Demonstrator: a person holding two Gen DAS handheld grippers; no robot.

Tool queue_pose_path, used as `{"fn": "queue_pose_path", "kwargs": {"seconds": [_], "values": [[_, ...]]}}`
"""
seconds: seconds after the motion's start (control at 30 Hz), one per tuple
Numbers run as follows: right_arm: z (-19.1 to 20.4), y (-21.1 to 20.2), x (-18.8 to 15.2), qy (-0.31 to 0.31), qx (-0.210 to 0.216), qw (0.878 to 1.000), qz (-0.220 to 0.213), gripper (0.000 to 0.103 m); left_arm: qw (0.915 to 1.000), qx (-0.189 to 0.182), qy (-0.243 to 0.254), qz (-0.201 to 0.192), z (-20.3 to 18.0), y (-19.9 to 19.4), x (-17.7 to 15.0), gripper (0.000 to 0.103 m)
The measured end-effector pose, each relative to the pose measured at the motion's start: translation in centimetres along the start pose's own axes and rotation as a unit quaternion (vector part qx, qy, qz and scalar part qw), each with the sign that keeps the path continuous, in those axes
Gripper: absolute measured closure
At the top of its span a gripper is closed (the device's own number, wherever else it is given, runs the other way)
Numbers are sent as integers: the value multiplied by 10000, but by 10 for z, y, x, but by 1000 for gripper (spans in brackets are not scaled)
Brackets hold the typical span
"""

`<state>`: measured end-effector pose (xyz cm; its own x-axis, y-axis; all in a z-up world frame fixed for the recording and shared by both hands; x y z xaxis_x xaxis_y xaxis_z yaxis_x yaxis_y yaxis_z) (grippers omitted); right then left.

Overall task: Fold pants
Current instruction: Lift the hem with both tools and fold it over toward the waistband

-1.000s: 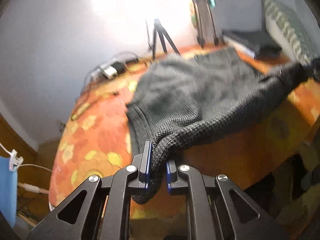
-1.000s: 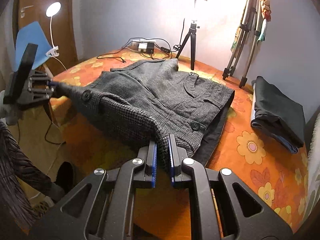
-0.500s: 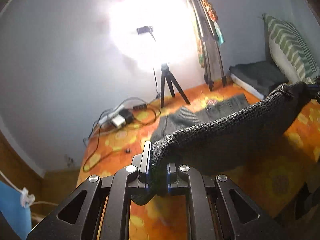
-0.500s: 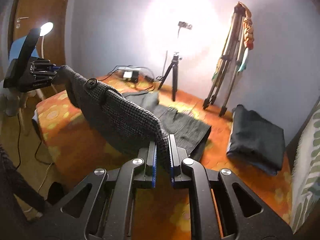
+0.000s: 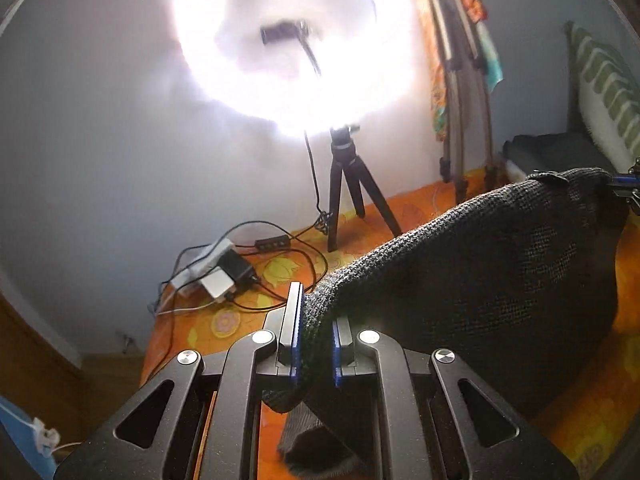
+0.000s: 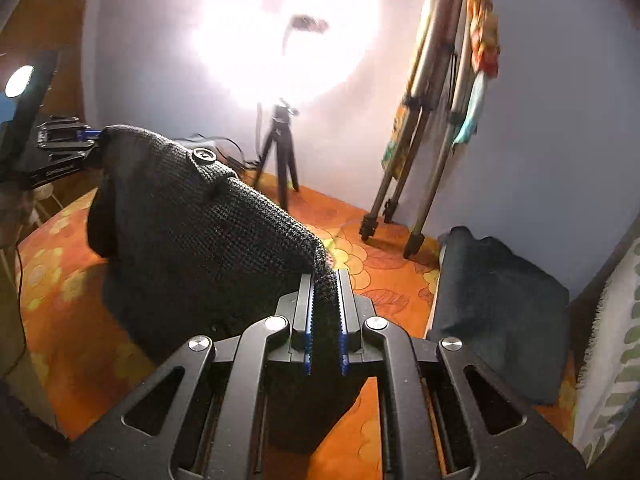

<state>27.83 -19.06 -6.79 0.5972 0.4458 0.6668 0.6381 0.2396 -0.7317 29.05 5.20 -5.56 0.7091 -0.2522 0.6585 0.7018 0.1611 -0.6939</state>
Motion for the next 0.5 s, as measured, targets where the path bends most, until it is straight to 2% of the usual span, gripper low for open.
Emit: {"fn": "queue_pose_path", "kwargs": {"seconds": [0.4, 0.5], "values": [[-16, 119, 8, 1, -108, 9971, 756, 93, 9983, -62, -192, 553, 1, 91, -1, 92], [-16, 137, 7, -19, -201, 9957, 899, 93, 9978, -34, -244, 617, 2, 103, 1, 86]]}}
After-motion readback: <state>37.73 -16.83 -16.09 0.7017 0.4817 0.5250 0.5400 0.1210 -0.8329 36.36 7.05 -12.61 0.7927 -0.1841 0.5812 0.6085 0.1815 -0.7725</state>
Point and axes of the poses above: each gripper's, at about its wrist camera, not at the fingertips, and y roughly the way its jaws point, z to its left, x to its top, the point moved 6 cm from there along y, roughly the way its jaws point, and after that the axes turned 8 degrees about z, right-handed, at the moved point
